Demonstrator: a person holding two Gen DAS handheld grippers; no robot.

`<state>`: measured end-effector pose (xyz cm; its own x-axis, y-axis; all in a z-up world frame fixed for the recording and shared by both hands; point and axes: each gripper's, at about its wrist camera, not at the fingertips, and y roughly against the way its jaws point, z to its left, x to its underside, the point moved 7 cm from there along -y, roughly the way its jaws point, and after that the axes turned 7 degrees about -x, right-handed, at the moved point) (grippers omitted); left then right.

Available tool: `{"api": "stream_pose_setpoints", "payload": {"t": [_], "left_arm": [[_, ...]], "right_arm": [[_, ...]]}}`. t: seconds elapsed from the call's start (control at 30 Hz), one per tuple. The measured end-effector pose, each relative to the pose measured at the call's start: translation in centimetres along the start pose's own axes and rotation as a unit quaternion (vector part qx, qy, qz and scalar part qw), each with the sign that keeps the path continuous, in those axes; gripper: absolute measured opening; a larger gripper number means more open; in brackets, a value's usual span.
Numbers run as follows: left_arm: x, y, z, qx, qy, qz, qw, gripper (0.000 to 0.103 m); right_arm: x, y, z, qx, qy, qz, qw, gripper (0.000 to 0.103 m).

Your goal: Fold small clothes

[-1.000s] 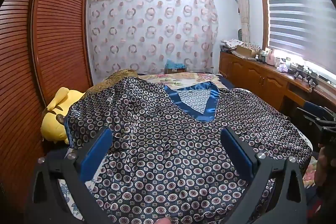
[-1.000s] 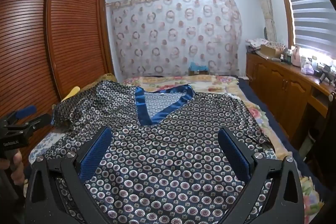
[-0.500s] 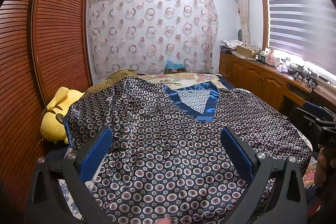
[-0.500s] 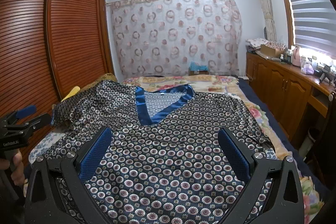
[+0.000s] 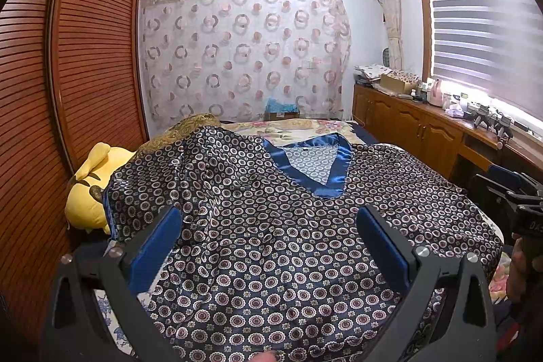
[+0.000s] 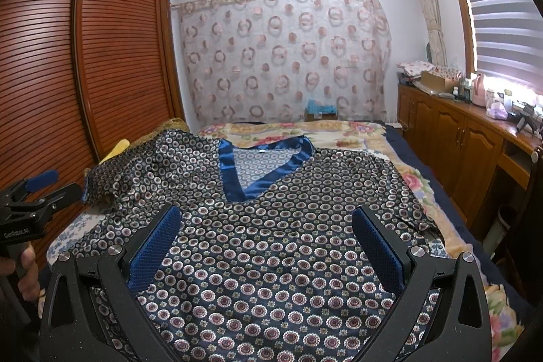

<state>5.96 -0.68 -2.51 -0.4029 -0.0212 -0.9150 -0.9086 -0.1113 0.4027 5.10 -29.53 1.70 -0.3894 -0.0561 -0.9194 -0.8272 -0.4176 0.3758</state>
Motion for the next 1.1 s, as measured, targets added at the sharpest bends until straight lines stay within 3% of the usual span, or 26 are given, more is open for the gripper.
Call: {"api": "stream_pose_setpoints", "payload": {"t": [1.1], "left_arm": [[-0.88, 0.98, -0.17, 0.001, -0.003, -0.01, 0.9999, 0.103]], "right_arm": [[-0.15, 0.22, 0.26, -0.001, -0.002, -0.003, 1.0, 0.103]]}}
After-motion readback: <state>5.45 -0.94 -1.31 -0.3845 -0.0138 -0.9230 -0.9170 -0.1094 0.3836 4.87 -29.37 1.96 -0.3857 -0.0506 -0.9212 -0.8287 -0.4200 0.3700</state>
